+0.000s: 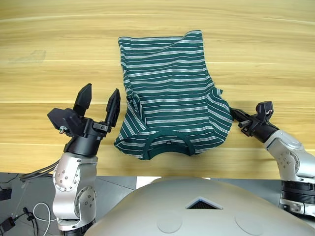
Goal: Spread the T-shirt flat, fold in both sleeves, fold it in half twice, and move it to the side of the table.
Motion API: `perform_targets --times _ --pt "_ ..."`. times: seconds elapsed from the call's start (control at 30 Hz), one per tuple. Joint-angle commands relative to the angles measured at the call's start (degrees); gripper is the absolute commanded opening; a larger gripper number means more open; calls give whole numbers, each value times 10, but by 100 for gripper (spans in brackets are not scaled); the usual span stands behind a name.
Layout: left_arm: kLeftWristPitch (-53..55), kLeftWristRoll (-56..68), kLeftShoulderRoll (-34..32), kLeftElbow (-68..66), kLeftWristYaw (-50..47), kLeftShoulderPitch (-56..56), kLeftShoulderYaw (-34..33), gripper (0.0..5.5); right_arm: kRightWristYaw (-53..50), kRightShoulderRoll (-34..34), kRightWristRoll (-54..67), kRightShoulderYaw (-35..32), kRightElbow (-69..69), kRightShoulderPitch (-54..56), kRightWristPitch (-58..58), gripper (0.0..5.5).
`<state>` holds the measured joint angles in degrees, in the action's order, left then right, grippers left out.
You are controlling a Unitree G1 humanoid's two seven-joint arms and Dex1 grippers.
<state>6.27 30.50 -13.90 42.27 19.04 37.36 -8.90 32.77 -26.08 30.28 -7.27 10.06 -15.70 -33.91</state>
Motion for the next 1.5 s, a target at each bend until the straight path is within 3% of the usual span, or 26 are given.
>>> perform_targets --times 0.03,0.17,0.37,0.53,0.8,1.3,1.5 --pt "-2 -9 0 -10 4 -5 2 386 9 4 -4 -1 7 3 17 4" --pt "-2 -8 -4 -15 6 -12 -5 386 30 7 49 -49 44 31 27 4" --pt "-2 -8 -2 -17 4 -24 -8 386 53 1 55 -52 59 47 35 4" --pt "-1 -12 -2 -17 6 -26 -2 386 62 6 43 -15 87 33 33 4" --pt "-4 -17 0 -28 9 -31 7 386 65 7 -23 97 139 28 61 4" --pt "-7 -19 5 -18 8 -23 15 386 21 19 -79 149 102 22 62 4" --pt "-4 -27 6 -29 5 -34 22 386 69 -2 -42 156 112 17 33 123"
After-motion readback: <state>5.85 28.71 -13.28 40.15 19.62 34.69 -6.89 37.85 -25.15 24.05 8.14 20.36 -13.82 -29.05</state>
